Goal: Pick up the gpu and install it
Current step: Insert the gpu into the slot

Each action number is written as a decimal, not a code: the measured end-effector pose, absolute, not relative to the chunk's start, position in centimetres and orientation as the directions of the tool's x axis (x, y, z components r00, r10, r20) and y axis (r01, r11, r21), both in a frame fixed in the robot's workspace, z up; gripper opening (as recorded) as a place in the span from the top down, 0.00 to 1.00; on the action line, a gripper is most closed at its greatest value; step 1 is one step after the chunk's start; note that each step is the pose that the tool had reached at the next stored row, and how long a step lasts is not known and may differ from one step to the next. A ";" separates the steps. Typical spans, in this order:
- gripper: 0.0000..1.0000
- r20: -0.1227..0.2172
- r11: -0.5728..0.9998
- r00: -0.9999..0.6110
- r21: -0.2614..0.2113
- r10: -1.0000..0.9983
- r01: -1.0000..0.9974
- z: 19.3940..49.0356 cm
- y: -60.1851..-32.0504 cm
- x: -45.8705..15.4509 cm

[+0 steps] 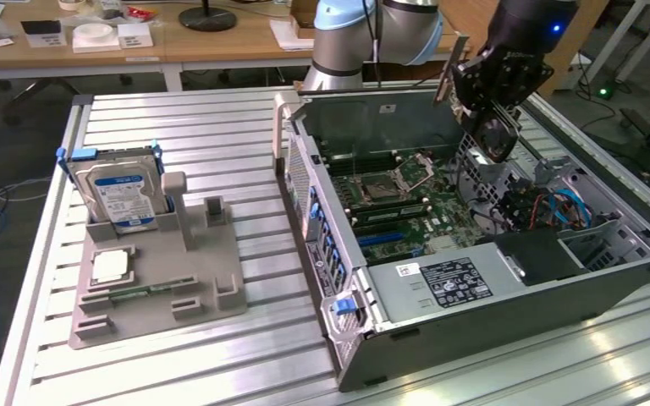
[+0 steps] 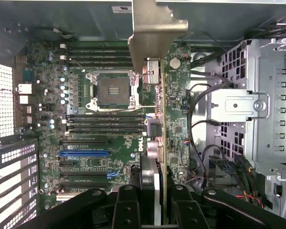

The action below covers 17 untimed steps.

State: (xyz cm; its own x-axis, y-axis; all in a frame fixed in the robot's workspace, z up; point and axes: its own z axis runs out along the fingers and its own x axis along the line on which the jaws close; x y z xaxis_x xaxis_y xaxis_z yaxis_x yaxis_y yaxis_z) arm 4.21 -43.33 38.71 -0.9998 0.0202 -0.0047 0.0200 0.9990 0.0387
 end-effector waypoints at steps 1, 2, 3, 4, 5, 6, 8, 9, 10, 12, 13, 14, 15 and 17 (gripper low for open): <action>0.72 -0.005 0.999 -1.000 0.039 0.020 0.020 38.7 -43.3 4.2; 0.72 -0.005 0.999 -1.000 0.039 0.020 0.020 38.7 -43.3 4.2; 0.72 -0.005 0.999 -1.000 0.039 0.020 0.020 38.7 -43.3 4.2; 0.72 -0.005 0.999 -1.000 0.039 0.020 0.020 38.7 -43.3 4.2; 0.72 -0.005 0.999 -1.000 0.039 0.020 0.020 38.7 -43.3 4.2; 0.72 -0.005 0.999 -1.000 0.039 0.020 0.020 38.7 -43.3 4.2; 0.72 -0.005 0.999 -1.000 0.039 0.020 0.020 38.7 -43.3 4.2; 0.72 -0.005 0.999 -1.000 0.039 0.020 0.020 38.7 -43.3 4.2; 0.72 -0.005 0.999 -1.000 0.039 0.020 0.020 38.7 -43.3 4.2; 0.72 -0.005 0.999 -1.000 0.039 0.015 0.015 38.7 -43.3 4.2; 0.72 -0.005 0.999 -1.000 0.039 0.008 0.008 38.7 -43.3 4.2; 0.72 -0.005 0.999 -1.000 0.039 -0.002 -0.002 38.7 -43.3 4.2; 0.72 -0.005 0.999 -1.000 0.039 -0.015 -0.016 38.7 -43.3 4.2; 0.72 -0.005 0.998 -0.999 0.039 -0.047 -0.047 38.7 -43.3 4.2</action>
State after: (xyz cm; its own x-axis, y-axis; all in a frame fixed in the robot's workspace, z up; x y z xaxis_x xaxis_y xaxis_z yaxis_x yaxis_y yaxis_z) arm 4.20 -43.34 38.71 -0.9989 -0.0467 -0.0047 -0.0468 0.9981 0.0388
